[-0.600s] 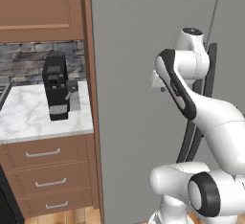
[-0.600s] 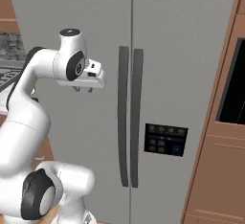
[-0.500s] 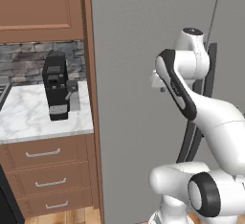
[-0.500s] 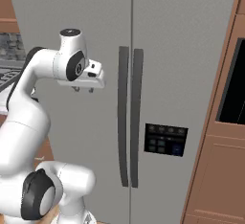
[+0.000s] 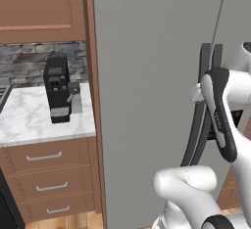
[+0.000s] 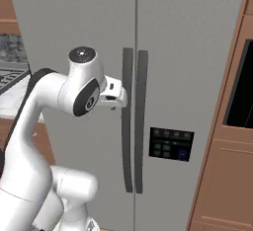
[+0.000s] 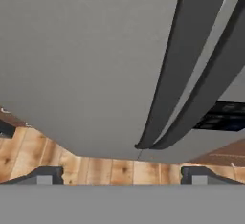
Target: Open the freezer door, pick up the ice cube tray from the freezer, and place it on the dining counter.
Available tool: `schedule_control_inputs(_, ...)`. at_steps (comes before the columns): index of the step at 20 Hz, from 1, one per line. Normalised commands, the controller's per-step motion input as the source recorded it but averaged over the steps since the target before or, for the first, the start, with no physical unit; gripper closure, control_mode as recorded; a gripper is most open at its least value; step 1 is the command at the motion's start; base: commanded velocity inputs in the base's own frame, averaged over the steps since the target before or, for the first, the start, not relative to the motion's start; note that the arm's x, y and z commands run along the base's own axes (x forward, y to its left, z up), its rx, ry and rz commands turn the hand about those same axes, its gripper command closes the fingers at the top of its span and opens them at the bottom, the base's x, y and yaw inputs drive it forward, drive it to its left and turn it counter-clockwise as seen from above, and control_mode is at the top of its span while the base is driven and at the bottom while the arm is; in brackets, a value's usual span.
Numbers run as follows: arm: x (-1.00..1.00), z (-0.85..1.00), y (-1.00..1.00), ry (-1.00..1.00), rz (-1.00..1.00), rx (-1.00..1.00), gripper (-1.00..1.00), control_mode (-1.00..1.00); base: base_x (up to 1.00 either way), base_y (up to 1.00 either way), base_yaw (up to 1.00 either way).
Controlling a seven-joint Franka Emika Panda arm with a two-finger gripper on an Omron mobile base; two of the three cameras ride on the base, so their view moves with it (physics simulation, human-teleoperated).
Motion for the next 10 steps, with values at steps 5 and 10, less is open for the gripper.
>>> schedule_control_inputs(5,-0.39,0.01,-0.98,-0.28,-0.08,0.01,-1.0,-1.0,0.0,0.0,0.0)
schedule_control_inputs(10,-0.04,0.07,-0.97,-0.39,0.0,0.07,-1.0,-1.0,0.0,0.0,0.0)
